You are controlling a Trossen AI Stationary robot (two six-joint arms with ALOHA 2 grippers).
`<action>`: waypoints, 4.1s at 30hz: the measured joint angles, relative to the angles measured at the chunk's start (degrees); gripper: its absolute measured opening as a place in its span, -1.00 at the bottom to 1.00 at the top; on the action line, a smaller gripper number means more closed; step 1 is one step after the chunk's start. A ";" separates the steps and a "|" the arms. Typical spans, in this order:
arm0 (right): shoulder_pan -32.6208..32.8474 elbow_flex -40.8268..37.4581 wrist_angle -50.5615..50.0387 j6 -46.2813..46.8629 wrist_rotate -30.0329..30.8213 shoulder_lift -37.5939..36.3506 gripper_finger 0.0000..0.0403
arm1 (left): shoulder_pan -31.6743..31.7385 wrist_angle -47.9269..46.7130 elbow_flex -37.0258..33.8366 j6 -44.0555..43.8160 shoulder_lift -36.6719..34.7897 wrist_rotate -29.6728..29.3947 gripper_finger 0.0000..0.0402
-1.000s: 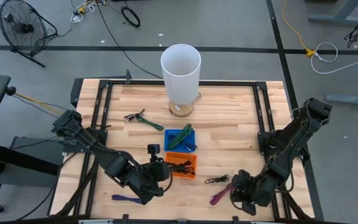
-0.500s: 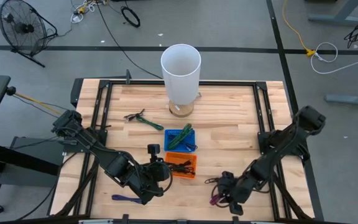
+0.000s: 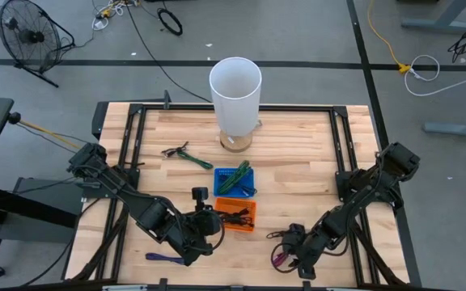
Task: Pick & Place USB Port
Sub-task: Put the pink charger cable into the blue bin
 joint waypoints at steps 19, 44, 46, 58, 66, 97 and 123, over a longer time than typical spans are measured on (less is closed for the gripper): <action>0.07 0.00 -3.70 -3.03 2.38 3.81 0.03 | 0.00 0.02 -0.02 -0.02 0.00 0.02 -0.71; -0.65 2.74 -14.87 -1.58 7.65 3.75 -0.96 | 0.00 -0.02 -0.02 -0.72 0.00 0.02 -0.71; -1.23 5.71 -19.00 -2.89 9.18 2.45 -0.96 | 0.00 0.00 -0.02 -0.70 0.00 0.02 -0.71; -10.28 22.38 -36.19 -15.42 18.08 -0.22 -0.97 | 0.00 -0.14 -0.02 -0.63 0.02 0.02 -0.71; -22.90 24.35 -31.49 -28.02 19.23 -0.26 -0.97 | 0.03 -0.17 -0.02 -0.39 0.02 0.02 -0.71; -41.67 25.24 -18.01 -42.34 2.93 6.91 -0.97 | 0.09 -3.33 -0.02 0.55 0.02 0.04 -0.71; -42.11 25.22 -12.01 -42.02 -1.48 12.63 -0.65 | 0.11 -3.26 -0.02 0.48 0.02 0.04 -0.71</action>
